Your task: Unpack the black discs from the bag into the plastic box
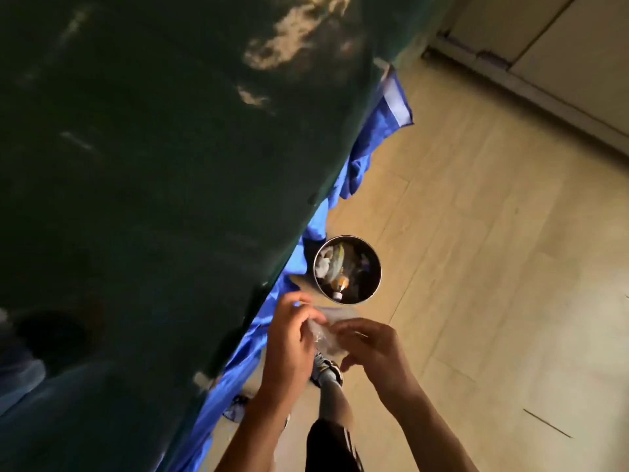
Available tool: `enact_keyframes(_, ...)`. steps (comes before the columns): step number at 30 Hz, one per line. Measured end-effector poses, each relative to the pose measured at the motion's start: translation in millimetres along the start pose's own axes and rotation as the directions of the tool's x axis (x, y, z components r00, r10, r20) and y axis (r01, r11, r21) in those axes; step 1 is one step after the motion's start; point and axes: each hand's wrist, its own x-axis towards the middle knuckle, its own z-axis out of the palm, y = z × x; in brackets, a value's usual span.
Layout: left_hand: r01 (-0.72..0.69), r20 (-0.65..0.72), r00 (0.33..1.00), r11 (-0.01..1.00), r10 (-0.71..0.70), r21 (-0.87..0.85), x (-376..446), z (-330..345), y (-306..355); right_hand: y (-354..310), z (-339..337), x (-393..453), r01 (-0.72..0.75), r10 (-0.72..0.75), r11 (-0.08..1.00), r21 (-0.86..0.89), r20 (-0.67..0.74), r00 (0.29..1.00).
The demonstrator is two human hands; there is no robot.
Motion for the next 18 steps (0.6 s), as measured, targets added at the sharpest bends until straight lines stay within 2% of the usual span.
enact_keyframes(5,0.204,0.139,0.969,0.979,-0.204,0.009,12.8,76.5,-84.4,97.1,-26.1,107.4,-0.142,0.096,0.972,-0.186,-0.237,0.967)
enact_keyframes(9,0.288,0.229,0.929,0.957,-0.290,0.044,16.4,129.4,-144.3,170.1,-59.3,203.6,-0.182,0.013,0.871,-0.456,-0.350,0.937)
enact_keyframes(11,0.329,0.269,0.906,0.944,-0.326,0.037,16.4,149.2,-168.7,196.2,-74.1,249.2,-0.188,0.015,0.851,-0.490,-0.335,0.942)
enact_keyframes(13,0.357,0.305,0.887,0.934,-0.347,0.024,15.4,160.5,-185.9,214.5,-84.8,283.2,-0.210,0.080,0.852,-0.479,-0.277,0.957)
enact_keyframes(15,0.358,0.324,0.881,0.933,-0.345,0.021,11.9,164.0,-197.6,226.2,-86.8,296.5,-0.202,0.124,0.834,-0.514,-0.183,0.975)
enact_keyframes(18,0.414,0.346,0.854,0.910,-0.388,0.000,7.4,164.9,-210.7,229.4,-77.4,296.0,-0.132,0.080,0.838,-0.529,-0.119,0.990)
